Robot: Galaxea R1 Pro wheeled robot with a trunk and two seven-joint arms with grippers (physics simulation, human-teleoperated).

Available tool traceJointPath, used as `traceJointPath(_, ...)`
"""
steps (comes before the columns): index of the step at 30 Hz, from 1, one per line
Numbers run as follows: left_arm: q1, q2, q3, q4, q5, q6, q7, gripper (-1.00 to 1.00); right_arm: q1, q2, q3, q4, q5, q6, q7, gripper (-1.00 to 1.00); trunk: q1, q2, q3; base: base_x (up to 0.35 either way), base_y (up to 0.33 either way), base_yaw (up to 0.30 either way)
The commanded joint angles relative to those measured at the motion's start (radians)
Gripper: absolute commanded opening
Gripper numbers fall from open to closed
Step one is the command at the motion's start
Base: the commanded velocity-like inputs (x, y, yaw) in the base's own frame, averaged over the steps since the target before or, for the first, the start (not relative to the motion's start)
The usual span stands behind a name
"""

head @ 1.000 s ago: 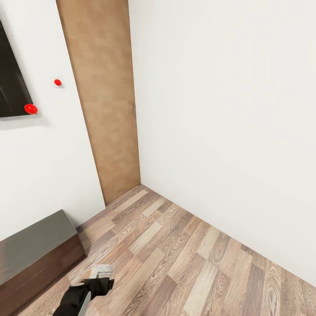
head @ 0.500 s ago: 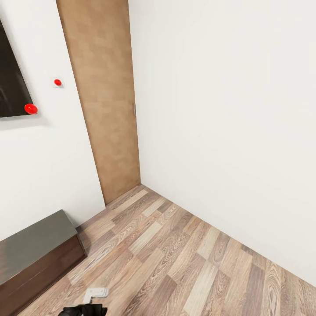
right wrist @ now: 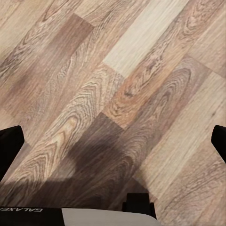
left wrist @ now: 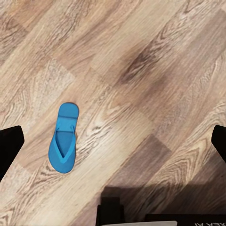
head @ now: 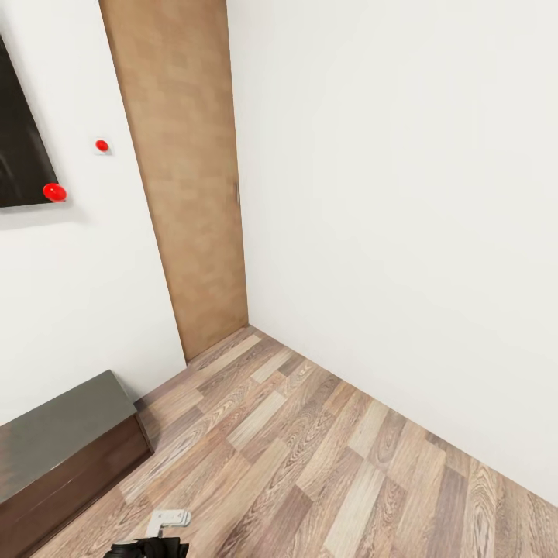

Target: In the bedroom, move the book from the bed onto either nightstand, and place the two sandals side by side next to the bed.

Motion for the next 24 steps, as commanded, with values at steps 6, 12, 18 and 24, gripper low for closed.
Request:
traceJointPath(6,0.0,-0.001,0.004,-0.002,-0.001,0.005,-0.006,1.0,0.0,0.001,-0.006,-0.001,0.001,-0.001,0.008,1.0,0.0,0.0,-0.001,0.0,0.0,0.0)
traceJointPath(12,0.0,-0.002,0.003,-0.002,-0.001,0.005,-0.007,1.0,0.0,0.001,-0.006,-0.001,0.001,-0.001,0.008,1.0,0.004,-0.007,-0.004,0.0,0.0,0.0)
traceJointPath(18,0.0,-0.002,0.003,-0.002,-0.001,0.005,-0.007,1.0,0.0,0.001,-0.006,-0.001,0.0,-0.001,0.009,1.0,0.027,-0.049,-0.023,0.0,0.0,0.0)
traceJointPath(24,0.0,-0.002,0.003,0.0,-0.001,0.005,-0.007,1.0,0.0,0.001,-0.006,-0.002,-0.004,-0.001,0.01,1.0,0.05,-0.091,-0.042,0.0,0.0,0.0)
